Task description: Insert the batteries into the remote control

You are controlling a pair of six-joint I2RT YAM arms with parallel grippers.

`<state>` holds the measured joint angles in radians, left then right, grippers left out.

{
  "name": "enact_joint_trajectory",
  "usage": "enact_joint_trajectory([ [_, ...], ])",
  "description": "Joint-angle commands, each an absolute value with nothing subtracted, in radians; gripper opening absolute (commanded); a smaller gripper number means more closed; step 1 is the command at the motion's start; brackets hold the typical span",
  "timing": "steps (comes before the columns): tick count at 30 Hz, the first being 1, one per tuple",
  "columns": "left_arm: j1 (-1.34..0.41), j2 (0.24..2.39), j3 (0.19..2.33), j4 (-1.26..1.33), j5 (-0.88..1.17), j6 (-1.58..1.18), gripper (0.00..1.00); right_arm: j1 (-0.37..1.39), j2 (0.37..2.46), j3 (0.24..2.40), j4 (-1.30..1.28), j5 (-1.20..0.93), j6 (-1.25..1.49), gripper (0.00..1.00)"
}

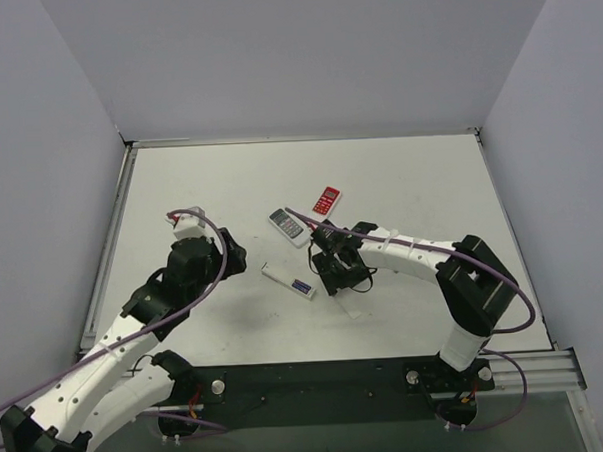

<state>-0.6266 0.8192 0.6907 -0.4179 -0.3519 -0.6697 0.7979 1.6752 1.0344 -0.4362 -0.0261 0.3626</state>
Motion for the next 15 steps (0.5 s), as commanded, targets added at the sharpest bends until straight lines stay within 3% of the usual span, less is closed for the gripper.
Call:
enact_joint_trajectory([
  [1, -0.618, 0.712, 0.707, -0.518, -0.46, -0.623, 0.85, 0.805, 1.727, 1.098, -0.512, 0.02, 0.327, 0.48],
  [9, -0.617, 0.537, 0.716, -0.586, -0.584, -0.549, 0.88, 0.808, 1.813, 1.126, -0.522, 0.008, 0.305, 0.44],
  [15, -0.615, 0.466, 0.755, -0.635, -0.659, -0.473, 0.88, 0.805, 1.862, 1.132, -0.534, -0.058, 0.284, 0.3],
])
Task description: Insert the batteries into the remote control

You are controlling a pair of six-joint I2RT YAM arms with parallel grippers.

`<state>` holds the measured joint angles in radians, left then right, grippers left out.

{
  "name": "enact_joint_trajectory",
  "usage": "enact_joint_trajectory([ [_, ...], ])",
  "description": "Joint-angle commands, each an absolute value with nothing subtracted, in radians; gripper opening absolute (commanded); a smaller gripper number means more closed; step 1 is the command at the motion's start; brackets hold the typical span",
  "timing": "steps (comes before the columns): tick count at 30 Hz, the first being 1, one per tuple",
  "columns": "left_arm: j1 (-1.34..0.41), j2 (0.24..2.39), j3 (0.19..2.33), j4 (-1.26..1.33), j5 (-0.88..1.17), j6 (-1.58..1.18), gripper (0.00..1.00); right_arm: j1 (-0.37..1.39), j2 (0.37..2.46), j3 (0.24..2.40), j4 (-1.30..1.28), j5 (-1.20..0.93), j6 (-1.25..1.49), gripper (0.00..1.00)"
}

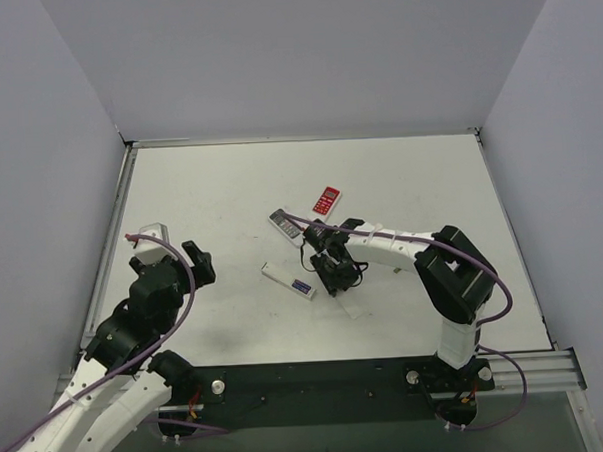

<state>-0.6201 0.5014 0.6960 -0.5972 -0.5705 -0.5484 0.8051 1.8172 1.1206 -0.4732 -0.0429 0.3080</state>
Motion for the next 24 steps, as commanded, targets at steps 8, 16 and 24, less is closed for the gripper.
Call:
enact_joint_trajectory([
  [8, -0.615, 0.393, 0.707, -0.604, -0.719, -0.422, 0.88, 0.798, 1.815, 1.15, -0.561, 0.027, 0.212, 0.08],
  [16, -0.604, 0.331, 0.65, -0.575, -0.804, -0.419, 0.88, 0.813, 1.723, 1.304, -0.617, 0.012, 0.058, 0.07],
  [24, -0.552, 0.327, 0.634, -0.555, -0.779, -0.41, 0.88, 0.874, 1.87, 1.548, -0.673, -0.066, -0.052, 0.07],
])
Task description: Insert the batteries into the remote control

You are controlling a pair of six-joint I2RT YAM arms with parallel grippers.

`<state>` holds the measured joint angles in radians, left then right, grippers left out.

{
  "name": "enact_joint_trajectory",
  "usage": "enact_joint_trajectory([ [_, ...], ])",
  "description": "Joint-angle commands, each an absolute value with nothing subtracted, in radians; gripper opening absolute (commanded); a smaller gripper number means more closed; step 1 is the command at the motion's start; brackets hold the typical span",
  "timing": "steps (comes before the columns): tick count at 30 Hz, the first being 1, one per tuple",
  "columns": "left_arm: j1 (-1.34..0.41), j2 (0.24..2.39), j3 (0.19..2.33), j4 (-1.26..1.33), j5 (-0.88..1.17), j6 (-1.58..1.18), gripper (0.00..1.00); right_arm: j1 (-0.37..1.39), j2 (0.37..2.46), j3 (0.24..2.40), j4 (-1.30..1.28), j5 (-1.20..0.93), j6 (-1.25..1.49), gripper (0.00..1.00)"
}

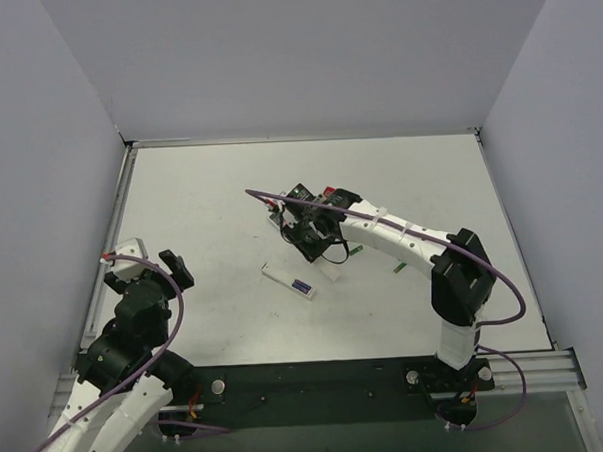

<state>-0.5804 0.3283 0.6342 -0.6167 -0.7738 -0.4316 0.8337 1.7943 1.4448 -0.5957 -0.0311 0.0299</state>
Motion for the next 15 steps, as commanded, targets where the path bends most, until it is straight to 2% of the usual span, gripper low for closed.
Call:
enact_joint_trajectory([
  [1, -0.545, 0.328, 0.635, -0.554, -0.773, -0.407, 0.88, 0.882, 1.887, 1.592, -0.678, -0.075, -0.057, 0.07],
  [8, -0.465, 0.342, 0.623, -0.522, -0.686, -0.388, 0.88, 0.917, 2.038, 1.75, -0.719, -0.112, -0.072, 0.07],
  [15, -0.381, 0.368, 0.621, -0.5, -0.589, -0.382, 0.88, 0.946, 2.109, 1.801, -0.732, -0.133, -0.075, 0.07],
])
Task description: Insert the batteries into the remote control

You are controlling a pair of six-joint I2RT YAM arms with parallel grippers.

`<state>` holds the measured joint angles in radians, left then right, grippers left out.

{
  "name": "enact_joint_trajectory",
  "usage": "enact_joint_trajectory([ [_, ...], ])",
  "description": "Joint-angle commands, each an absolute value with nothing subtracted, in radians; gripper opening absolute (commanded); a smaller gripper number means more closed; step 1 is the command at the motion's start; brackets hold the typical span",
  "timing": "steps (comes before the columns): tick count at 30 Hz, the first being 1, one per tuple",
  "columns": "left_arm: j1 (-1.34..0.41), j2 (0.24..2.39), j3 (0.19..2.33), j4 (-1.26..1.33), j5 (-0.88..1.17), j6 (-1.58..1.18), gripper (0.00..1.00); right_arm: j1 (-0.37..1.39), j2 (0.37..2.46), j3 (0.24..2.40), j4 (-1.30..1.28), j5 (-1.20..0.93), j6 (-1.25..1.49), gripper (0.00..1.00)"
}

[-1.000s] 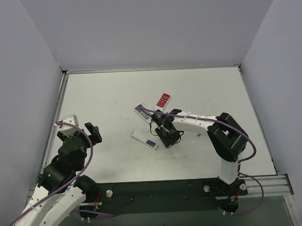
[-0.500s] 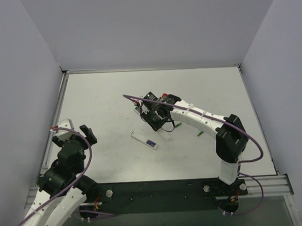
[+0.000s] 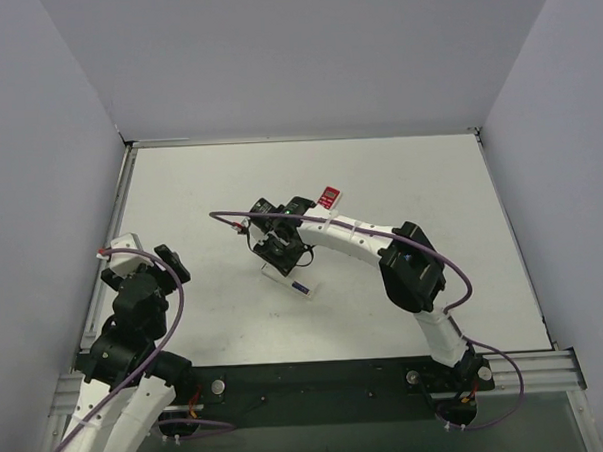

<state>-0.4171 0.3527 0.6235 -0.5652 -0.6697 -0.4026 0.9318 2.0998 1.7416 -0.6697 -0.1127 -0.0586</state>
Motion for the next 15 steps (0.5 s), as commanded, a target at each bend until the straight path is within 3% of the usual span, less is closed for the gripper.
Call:
enact_joint_trajectory([
  [1, -0.364, 0.368, 0.62, -0.497, -0.578, -0.383, 0.88, 0.95, 2.117, 1.805, -0.732, -0.133, -0.075, 0.07],
  [15, -0.313, 0.379, 0.615, -0.482, -0.515, -0.383, 0.88, 0.956, 2.181, 1.812, -0.736, -0.138, -0.044, 0.08],
])
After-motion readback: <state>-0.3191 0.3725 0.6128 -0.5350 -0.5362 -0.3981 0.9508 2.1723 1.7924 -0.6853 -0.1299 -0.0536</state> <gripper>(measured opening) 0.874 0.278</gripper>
